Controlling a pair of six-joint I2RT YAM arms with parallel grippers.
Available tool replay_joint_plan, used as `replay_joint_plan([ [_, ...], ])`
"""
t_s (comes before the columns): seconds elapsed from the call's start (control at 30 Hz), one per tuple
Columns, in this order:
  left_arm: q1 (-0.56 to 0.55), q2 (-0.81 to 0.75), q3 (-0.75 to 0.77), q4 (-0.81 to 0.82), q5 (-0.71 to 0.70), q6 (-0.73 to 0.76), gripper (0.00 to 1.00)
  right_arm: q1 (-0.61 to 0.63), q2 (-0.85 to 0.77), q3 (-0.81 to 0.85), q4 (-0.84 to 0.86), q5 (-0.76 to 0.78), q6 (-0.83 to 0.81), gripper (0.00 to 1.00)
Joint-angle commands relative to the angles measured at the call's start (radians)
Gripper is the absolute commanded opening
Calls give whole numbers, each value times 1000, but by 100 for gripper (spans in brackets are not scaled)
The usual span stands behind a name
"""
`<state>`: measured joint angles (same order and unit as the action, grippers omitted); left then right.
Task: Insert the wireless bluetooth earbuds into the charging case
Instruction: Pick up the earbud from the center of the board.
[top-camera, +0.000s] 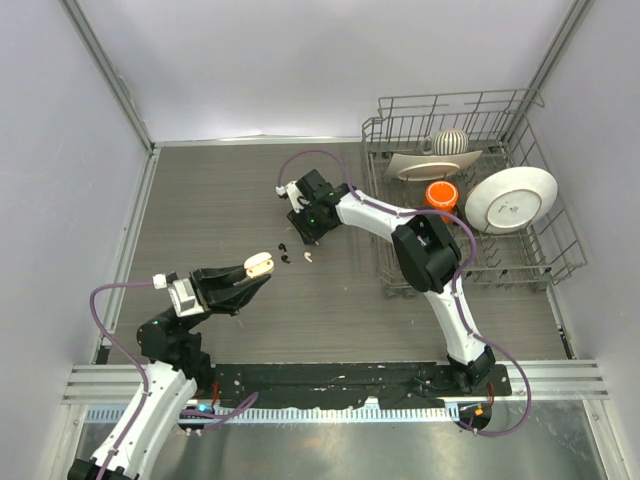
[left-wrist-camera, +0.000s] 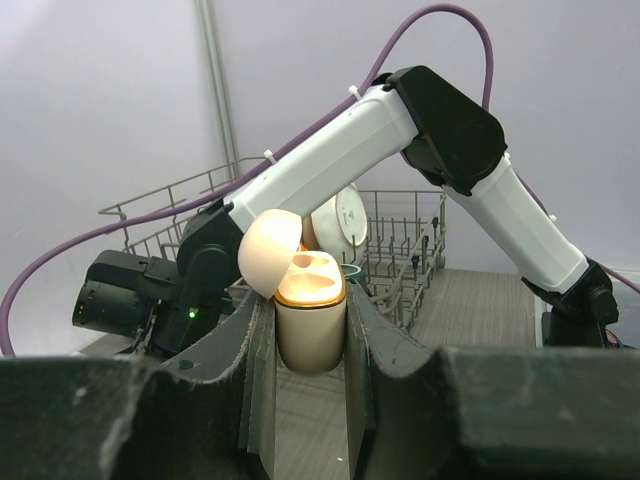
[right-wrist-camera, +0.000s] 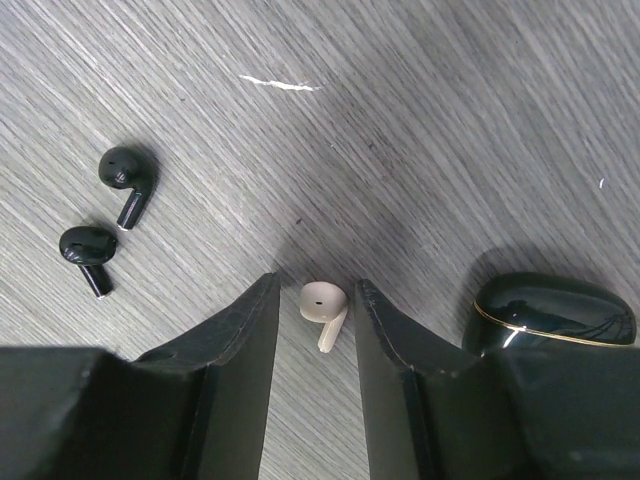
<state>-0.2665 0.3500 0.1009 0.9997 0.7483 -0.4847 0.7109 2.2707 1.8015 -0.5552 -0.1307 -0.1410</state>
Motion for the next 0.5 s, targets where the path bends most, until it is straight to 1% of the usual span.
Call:
replay_joint_plan([
  [0.0,-2,-16,20,4,-27,17,0,5,-23,-27,-49,6,-2,41],
  [0.13,-2,-16,19,4,-27,17,0,5,-27,-31,-55,11,-6,41],
  [0.2,-2,-16,19,5,-27,17,0,5,-30,-36,-55,19,-8,38],
  [0.47,-2,-16,17,8,-27,15,0,6,-34,-62,-58,26,-42,39],
])
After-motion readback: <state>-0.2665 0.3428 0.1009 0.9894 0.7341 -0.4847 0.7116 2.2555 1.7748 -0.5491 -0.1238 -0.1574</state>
